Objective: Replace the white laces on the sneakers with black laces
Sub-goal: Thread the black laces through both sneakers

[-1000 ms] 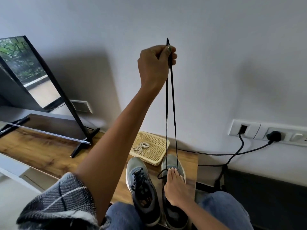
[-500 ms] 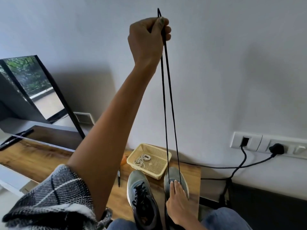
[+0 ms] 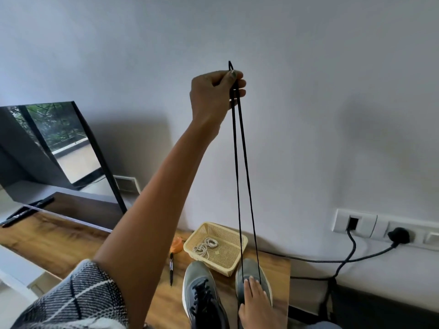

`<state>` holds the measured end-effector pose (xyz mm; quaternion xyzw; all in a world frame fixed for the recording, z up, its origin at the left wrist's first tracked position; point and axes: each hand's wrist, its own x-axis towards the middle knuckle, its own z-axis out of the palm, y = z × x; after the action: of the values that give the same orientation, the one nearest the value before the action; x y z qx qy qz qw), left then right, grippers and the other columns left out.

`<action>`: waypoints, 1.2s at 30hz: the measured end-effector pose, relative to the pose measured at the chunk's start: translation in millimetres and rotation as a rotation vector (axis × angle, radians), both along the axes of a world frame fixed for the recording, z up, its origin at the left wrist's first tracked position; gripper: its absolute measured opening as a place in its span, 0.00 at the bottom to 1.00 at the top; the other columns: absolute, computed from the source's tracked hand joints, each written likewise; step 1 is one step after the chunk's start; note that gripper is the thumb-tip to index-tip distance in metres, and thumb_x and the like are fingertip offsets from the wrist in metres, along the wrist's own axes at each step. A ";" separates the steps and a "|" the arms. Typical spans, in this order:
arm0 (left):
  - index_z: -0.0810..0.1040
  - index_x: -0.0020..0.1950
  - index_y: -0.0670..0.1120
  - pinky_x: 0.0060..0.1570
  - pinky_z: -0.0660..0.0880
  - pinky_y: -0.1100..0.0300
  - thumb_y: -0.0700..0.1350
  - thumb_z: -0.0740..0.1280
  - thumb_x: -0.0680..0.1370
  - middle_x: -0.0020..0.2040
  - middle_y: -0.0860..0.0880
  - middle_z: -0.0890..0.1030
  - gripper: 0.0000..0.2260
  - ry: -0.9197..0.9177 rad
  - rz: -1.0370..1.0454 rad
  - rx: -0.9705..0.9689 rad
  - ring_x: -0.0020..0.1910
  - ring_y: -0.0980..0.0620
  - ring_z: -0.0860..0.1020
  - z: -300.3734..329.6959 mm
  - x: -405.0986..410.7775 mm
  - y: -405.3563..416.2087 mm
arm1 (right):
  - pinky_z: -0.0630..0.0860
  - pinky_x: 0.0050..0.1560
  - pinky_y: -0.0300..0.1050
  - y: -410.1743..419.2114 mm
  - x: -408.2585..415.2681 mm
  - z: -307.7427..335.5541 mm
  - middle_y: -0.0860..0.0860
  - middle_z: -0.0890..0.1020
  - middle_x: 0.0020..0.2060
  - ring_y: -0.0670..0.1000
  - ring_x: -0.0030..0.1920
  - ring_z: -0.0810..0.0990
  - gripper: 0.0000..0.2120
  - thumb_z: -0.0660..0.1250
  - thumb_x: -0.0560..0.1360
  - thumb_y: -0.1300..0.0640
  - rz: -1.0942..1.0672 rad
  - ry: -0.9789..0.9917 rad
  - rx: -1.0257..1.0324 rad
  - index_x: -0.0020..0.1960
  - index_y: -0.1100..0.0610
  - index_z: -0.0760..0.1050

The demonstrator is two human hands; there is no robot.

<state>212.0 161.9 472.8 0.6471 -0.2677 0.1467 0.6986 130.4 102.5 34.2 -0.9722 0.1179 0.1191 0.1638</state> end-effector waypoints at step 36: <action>0.83 0.55 0.41 0.32 0.68 0.79 0.42 0.66 0.79 0.44 0.52 0.82 0.09 -0.002 -0.118 0.202 0.39 0.65 0.78 -2.7 -35.5 21.1 | 0.76 0.43 0.42 -38.6 -3.5 420.7 0.51 0.84 0.37 0.48 0.38 0.83 0.05 0.68 0.76 0.59 -0.037 -1.053 0.846 0.42 0.59 0.79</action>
<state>176.5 183.0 470.1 0.6971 -0.3196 0.0783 0.6369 127.0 63.8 454.9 -0.7504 -0.0178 -0.3376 0.5680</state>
